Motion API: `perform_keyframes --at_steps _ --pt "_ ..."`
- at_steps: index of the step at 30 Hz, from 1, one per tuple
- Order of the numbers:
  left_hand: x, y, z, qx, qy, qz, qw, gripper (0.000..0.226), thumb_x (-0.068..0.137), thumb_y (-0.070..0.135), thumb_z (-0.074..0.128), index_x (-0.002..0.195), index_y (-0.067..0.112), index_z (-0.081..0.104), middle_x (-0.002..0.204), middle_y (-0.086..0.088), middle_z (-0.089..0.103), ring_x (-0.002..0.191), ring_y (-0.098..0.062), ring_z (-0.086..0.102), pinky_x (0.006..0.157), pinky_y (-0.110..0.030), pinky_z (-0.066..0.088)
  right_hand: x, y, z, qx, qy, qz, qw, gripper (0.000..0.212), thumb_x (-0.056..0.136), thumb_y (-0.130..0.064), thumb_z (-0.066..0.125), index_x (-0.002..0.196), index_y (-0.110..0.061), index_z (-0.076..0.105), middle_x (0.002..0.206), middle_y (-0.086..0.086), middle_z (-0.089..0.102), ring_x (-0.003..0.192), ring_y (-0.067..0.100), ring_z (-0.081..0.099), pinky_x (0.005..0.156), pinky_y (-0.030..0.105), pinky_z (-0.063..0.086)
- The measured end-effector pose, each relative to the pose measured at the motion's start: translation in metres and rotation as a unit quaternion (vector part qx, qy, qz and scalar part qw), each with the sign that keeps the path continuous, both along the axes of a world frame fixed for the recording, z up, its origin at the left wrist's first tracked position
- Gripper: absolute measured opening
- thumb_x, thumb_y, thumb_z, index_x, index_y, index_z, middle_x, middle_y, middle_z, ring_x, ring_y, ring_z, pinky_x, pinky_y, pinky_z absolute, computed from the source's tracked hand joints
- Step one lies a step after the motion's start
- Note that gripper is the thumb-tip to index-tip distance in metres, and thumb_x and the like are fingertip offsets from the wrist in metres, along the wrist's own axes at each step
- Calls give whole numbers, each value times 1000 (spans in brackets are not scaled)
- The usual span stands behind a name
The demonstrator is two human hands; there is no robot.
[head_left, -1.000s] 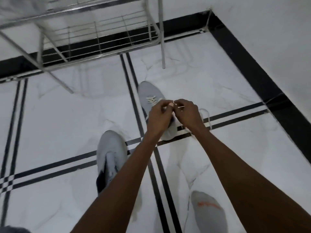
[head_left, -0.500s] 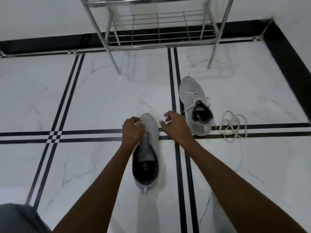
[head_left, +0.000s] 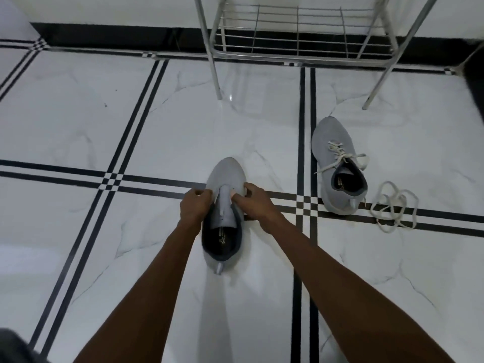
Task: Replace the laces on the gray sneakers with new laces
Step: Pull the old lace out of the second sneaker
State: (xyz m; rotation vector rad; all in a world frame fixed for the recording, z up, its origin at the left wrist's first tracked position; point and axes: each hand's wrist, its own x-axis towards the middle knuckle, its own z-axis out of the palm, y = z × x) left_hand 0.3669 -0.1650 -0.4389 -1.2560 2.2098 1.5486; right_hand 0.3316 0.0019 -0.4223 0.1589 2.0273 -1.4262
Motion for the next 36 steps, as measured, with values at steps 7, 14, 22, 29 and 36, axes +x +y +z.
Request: perform_keyframes --at_steps 7,14,22,29,36 --pt "-7 -27 9 -37 8 -34 999 28 94 32 55 93 7 70 90 -8 69 88 -28 63 77 -35 51 -10 -37 -2 -41 -24 -6 999 48 89 -21 65 136 -16 54 113 4 66 104 25 66 93 47 57" --pt "-13 -6 24 -220 81 -91 968 35 97 26 56 123 3 65 116 -15 67 108 -32 61 96 -42 50 -14 -8 7 25 39 11 999 53 92 -26 65 141 -13 52 123 4 63 110 22 62 99 44 53" --pt "-70 137 53 -16 197 -223 955 33 100 26 64 129 12 63 122 0 66 104 -13 62 88 -12 48 -62 165 37 265 284 -257 885 36 89 -23 62 121 -9 66 119 18 62 114 37 56 94 41 46" --pt "-95 201 38 88 111 -286 948 46 98 39 58 138 16 58 134 -7 63 107 -22 64 99 -46 55 -72 235 14 242 154 -143 947 63 88 -14 68 146 -7 45 144 19 52 133 34 49 109 34 36" --pt "-103 207 28 44 119 -296 947 44 94 42 62 132 20 64 129 -4 66 114 -23 64 102 -46 53 -59 219 11 218 154 -82 960 54 74 -18 61 127 -10 66 125 12 69 115 30 63 97 31 46"
